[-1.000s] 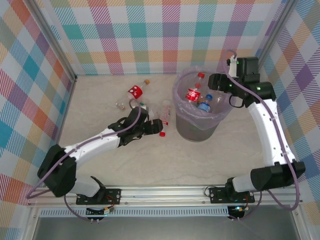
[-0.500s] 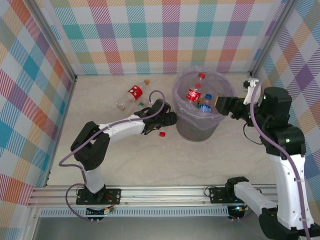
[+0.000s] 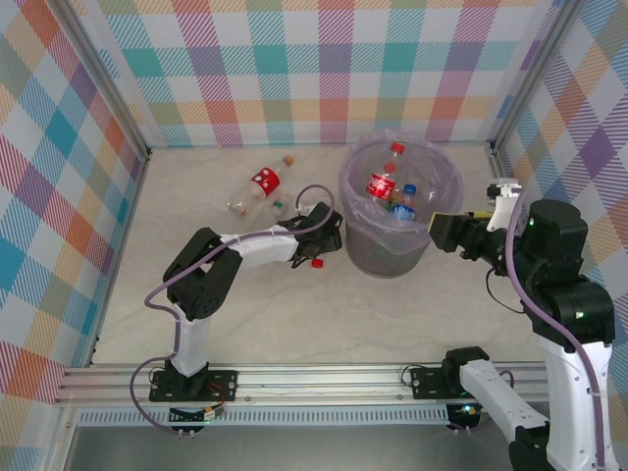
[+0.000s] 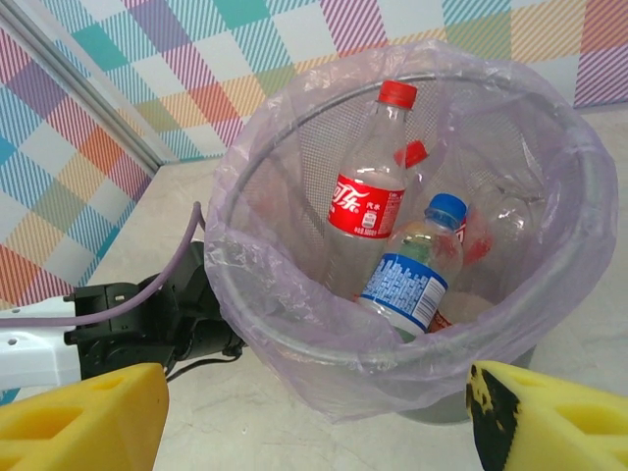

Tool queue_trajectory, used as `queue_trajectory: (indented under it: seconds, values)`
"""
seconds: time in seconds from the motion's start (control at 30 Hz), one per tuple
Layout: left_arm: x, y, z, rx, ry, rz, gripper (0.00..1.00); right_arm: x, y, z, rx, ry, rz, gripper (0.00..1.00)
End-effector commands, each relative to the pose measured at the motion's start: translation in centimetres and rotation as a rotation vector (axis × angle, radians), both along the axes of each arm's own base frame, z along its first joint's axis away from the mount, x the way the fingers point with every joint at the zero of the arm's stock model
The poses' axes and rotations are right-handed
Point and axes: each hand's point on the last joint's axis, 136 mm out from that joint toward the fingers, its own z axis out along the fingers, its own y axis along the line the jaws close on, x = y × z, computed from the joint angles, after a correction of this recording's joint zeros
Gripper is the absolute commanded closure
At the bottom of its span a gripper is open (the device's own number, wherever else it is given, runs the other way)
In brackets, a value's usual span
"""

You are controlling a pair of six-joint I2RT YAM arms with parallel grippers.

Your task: Put the plastic bottles in the bin

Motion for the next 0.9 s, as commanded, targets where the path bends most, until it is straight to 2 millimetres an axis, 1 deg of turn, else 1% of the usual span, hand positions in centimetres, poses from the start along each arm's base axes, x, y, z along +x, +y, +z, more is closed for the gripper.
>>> queue_trajectory:
  seconds: [0.0,0.17,0.23,0.33,0.5,0.57,0.63,0.7,0.77,0.87]
  values:
    - [0.7,-0.5,0.4,-0.006,-0.026,0.013,0.32,-0.2,-0.2,-0.6,0.002,0.019,-0.011,0.20]
    - [0.6,-0.6,0.0,-0.004,-0.020,0.004,0.44,-0.7,-0.2,-0.5,0.015,0.013,-0.013,0.20]
    - [0.4,-0.6,0.2,-0.004,-0.024,0.001,0.47,-0.8,-0.2,-0.4,0.019,0.011,-0.014,0.20]
    - [0.2,-0.5,1.1,-0.007,-0.036,-0.009,0.49,-1.1,-0.2,-0.3,0.027,0.005,-0.012,0.20]
    - [-0.6,-1.2,4.8,-0.040,-0.094,-0.052,0.51,-1.2,0.0,-0.2,0.036,0.002,-0.001,0.20]
    - [-1.2,-1.5,6.8,-0.063,-0.129,-0.071,0.51,-1.0,0.2,-0.2,0.041,0.005,0.008,0.20]
    - [-1.9,-1.6,8.4,-0.081,-0.159,-0.086,0.51,-0.7,0.5,-0.1,0.049,0.009,0.021,0.19]
    - [-2.8,-1.3,9.7,-0.086,-0.185,-0.093,0.51,-0.5,0.8,-0.1,0.061,0.015,0.033,0.19]
    - [-3.7,-0.6,10.8,-0.097,-0.209,-0.092,0.51,-0.3,1.2,0.2,0.077,0.016,0.047,0.19]
    - [-5.4,0.6,12.0,-0.114,-0.244,-0.097,0.51,0.2,1.9,0.6,0.115,0.018,0.076,0.20]
